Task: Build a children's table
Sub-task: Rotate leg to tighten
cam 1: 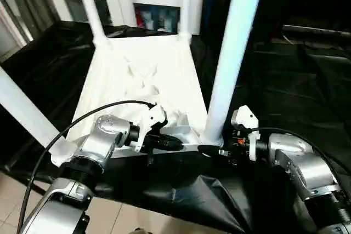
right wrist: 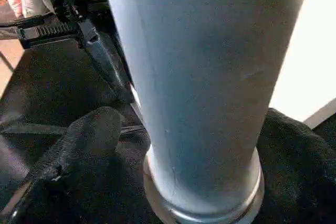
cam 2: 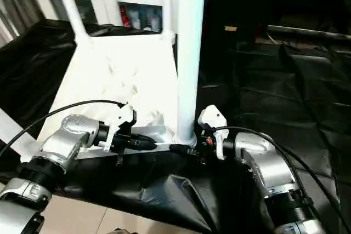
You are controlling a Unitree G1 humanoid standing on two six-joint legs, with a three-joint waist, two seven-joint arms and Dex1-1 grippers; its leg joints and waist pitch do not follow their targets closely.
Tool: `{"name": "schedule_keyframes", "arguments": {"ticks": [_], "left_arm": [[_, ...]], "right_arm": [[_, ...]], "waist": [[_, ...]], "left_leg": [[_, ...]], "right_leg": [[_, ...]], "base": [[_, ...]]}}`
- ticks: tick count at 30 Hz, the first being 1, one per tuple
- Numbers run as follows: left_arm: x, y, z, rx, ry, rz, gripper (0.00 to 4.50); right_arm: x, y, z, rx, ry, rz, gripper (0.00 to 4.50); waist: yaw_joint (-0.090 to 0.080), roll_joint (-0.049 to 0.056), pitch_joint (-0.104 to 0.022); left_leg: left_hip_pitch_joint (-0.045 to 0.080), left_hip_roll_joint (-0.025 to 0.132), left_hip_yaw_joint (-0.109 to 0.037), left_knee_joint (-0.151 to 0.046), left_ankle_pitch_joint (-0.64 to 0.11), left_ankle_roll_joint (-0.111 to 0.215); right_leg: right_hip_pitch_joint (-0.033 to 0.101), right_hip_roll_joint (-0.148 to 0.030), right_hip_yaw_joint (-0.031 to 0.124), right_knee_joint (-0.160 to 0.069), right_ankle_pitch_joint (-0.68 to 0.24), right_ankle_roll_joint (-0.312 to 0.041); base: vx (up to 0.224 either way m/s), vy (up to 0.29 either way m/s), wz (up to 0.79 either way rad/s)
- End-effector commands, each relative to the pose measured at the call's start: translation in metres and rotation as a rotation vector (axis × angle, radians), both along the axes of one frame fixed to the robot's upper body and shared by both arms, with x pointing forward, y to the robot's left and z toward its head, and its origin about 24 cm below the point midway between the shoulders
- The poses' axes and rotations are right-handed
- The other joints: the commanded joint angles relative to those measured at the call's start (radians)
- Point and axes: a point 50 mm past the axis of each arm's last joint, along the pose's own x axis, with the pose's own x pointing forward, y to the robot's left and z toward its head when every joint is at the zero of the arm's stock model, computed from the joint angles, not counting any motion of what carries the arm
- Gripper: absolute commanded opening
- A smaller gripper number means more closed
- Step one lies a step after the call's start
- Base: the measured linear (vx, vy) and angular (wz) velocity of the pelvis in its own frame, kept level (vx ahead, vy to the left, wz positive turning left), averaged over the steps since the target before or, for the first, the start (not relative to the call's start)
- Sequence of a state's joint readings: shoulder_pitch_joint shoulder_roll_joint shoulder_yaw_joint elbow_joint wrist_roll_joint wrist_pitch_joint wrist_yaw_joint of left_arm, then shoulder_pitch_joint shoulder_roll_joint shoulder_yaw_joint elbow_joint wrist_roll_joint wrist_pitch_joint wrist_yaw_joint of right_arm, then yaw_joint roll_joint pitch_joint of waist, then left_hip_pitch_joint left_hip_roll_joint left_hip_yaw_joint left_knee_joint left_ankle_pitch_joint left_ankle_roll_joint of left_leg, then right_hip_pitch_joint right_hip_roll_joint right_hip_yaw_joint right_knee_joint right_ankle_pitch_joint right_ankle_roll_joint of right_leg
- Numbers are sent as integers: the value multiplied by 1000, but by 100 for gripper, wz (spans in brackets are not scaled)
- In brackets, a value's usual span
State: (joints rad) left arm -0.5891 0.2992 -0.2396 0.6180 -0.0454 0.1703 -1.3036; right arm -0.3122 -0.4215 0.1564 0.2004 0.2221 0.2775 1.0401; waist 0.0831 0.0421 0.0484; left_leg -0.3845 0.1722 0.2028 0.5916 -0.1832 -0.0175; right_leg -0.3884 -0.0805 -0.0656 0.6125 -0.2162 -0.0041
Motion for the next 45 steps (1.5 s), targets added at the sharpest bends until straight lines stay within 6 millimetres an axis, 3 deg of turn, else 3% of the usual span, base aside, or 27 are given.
{"name": "schedule_keyframes", "arguments": {"ticks": [1, 7, 22, 28, 32, 34, 35, 36, 37, 38, 39, 42, 43, 45], "left_arm": [[-3, -2, -1, -68, 24, 13, 0], [-3, -2, -1, -60, 25, 14, 0], [-2, -2, -2, -55, 15, 29, 0], [5, -7, -8, -12, -15, 119, 0], [17, -31, -13, 47, -58, 244, 0], [21, -44, -12, 55, -71, 290, 0], [25, -54, -11, 62, -77, 333, 0], [25, -54, -11, 62, -77, 333, 0], [25, -54, -11, 62, -77, 333, 0], [30, -67, -9, 74, -96, 403, 0], [31, -71, -8, 76, -102, 417, 0], [37, -87, 0, 73, -143, 472, 0], [37, -89, 0, 71, -144, 474, 0], [37, -89, 1, 68, -149, 459, 0]], "right_arm": [[-1, 3, 0, 4, -5, 14, 419], [-1, 6, -4, -11, 0, 16, 381], [-2, 5, -9, -36, -6, 6, 265], [1, 4, -18, -33, -16, -140, 243], [5, 17, -31, -25, 7, -351, 241], [7, 25, -34, -14, 17, -423, 230], [9, 32, -35, -10, 21, -486, 230], [9, 32, -35, -10, 21, -486, 213], [9, 32, -35, -10, 21, -486, 213], [15, 39, -37, -7, 27, -600, 209], [16, 41, -37, -5, 33, -631, 205], [26, 53, -33, 23, 35, -741, 205], [27, 56, -32, 31, 29, -753, 205], [29, 58, -28, 55, 20, -748, 205]], "waist": [[4, -22, -63], [4, -21, -66], [7, -20, -68], [1, -21, -64], [-4, -20, -51], [-8, -21, -42], [-14, -15, -40], [-19, -18, -40], [-19, -18, -40], [-19, -20, -42], [-21, -11, -43], [-24, -19, -43], [-27, -11, -43], [-28, -14, -51]], "left_leg": [[18, 68, -30, -60, -109, 92], [17, 67, -30, -56, -83, 103], [17, 66, -30, -53, -83, 105], [18, 64, -31, -56, -116, 87], [31, 63, -33, -67, -213, 31], [42, 63, -40, -77, -311, -13], [48, 64, -41, -80, -346, -28], [53, 61, -46, -82, -377, -43], [53, 61, -46, -82, -377, -43], [53, 63, -48, -84, -381, -45], [56, 62, -47, -84, -383, -50], [59, 58, -50, -85, -416, -57], [53, 57, -51, -89, -414, -52], [42, 58, -51, -91, -360, -31]], "right_leg": [[45, -82, 50, -61, -47, -268], [45, -80, 49, -56, -6, -273], [47, -81, 49, -54, -1, -275], [44, -80, 49, -62, -60, -267], [38, -82, 50, -86, -239, -230], [36, -86, 50, -104, -414, -181], [30, -85, 53, -111, -445, -168], [30, -86, 51, -115, -479, -157], [30, -86, 51, -115, -479, -157], [29, -86, 54, -116, -468, -146], [24, -85, 56, -115, -453, -151], [24, -85, 52, -119, -448, -150], [27, -85, 52, -119, -424, -148], [37, -86, 53, -108, -326, -158]], "base": [[0, 0, 0], [0, 0, 0], [0, 0, 0], [0, 0, 0], [0, 0, 0], [0, 0, 0], [0, 0, 0], [0, 0, 0], [0, 0, 0], [0, 0, 0], [0, 0, 0], [0, 0, 0], [0, 0, 0], [0, 0, 0]]}}
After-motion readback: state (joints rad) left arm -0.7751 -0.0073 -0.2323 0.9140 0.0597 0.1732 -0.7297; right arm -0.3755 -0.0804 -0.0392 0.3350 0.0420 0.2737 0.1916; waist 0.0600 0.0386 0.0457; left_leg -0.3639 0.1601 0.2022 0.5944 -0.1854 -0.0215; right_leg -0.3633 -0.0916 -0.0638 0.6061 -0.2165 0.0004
